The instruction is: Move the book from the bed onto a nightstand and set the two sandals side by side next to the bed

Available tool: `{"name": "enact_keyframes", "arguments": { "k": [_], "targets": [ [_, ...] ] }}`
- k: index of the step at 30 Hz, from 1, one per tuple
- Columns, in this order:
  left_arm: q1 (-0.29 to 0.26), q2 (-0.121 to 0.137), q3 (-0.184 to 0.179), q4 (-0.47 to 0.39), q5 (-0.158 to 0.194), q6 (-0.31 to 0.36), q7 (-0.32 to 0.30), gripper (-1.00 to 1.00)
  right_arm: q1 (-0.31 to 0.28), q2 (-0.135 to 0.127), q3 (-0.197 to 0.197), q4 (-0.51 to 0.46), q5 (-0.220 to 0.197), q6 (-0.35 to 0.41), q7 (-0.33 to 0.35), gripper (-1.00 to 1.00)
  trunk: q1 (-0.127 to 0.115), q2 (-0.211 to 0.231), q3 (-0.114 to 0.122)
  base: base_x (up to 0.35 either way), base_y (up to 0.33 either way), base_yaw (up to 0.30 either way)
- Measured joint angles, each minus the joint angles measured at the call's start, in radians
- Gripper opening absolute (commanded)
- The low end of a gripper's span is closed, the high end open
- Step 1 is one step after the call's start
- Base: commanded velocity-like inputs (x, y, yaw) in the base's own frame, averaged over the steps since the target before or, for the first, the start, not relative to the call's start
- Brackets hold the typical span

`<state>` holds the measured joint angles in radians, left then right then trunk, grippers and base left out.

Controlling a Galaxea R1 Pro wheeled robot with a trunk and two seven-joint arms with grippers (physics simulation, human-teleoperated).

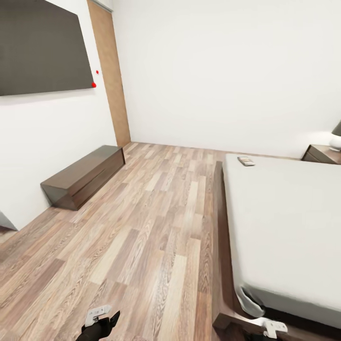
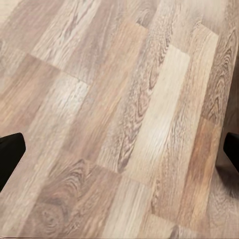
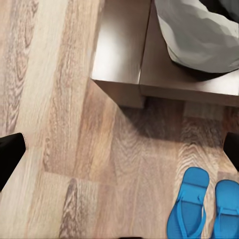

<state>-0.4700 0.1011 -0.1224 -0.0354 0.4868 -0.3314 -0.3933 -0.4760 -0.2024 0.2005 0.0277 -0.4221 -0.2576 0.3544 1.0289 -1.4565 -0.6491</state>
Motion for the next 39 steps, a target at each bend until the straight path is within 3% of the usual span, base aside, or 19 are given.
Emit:
{"name": "enact_keyframes", "arguments": {
  "k": [15,39],
  "targets": [
    [0.000,0.000,-0.001,0.000,0.000,0.000,0.000,1.00,0.000,0.000,0.000,0.000,0.000,0.000,0.000,1.00,0.000,0.000,0.000,0.000,0.000,0.265],
    [0.000,-0.014,0.000,0.000,0.000,0.000,0.000,1.00,0.000,0.000,0.000,0.000,0.000,0.000,0.000,1.00,0.000,0.000,0.030,0.000,0.000,0.009]
  ]
}}
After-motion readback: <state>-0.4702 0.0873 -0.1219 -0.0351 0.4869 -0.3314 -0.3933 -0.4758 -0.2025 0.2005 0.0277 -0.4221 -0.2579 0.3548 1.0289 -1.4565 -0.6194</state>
